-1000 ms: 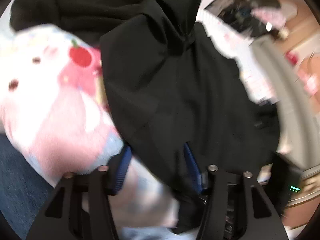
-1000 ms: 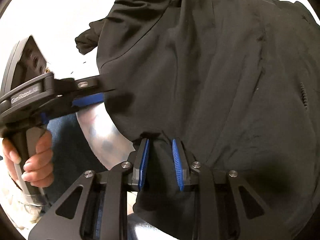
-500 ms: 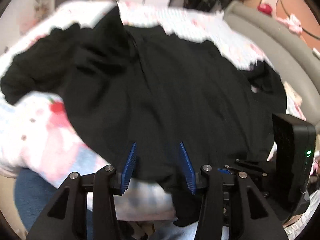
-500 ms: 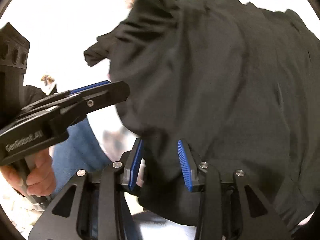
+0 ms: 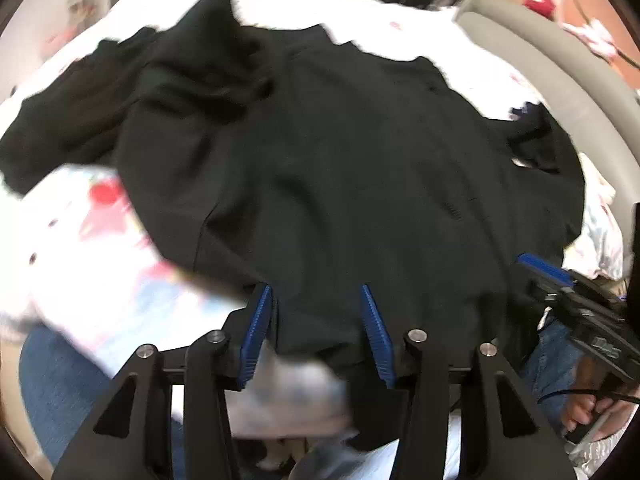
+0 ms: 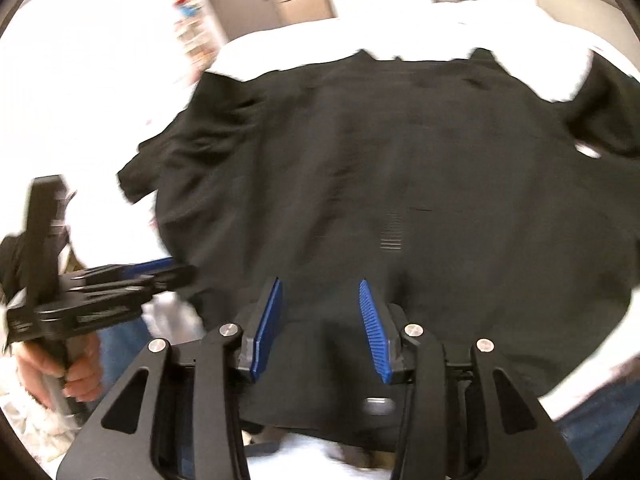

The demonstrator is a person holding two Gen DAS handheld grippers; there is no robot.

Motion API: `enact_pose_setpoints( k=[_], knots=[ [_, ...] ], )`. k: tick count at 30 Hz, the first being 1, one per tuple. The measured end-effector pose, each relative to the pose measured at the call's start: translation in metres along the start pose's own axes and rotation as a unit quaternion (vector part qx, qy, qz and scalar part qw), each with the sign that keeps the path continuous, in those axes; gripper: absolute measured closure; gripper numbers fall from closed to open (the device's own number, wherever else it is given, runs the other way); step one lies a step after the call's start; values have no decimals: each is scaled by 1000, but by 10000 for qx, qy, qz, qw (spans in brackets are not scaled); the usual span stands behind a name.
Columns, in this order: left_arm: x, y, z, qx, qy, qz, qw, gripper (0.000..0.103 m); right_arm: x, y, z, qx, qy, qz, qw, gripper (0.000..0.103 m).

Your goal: Fold clothes

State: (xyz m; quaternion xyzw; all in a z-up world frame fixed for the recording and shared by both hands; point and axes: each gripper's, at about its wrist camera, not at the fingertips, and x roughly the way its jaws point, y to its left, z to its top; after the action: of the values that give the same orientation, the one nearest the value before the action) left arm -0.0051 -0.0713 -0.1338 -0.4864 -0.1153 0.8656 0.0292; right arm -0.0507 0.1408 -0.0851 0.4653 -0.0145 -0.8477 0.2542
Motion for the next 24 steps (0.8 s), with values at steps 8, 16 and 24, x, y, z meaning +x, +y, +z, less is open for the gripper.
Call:
enact_pose_setpoints(
  k=[8,16,24],
  knots=[
    [3,36,-14,-488,822,516,9941,43,42,-29,-23,382,621,190,9972,69],
    [-40,31,2,-485,-52,100,9988,44,25,-47,-16,547,360,38,9978,63],
    [-13,-32,33,417,-199,-589,9972,44,21,-49,-8,951,-245,537,9937,61]
  ],
)
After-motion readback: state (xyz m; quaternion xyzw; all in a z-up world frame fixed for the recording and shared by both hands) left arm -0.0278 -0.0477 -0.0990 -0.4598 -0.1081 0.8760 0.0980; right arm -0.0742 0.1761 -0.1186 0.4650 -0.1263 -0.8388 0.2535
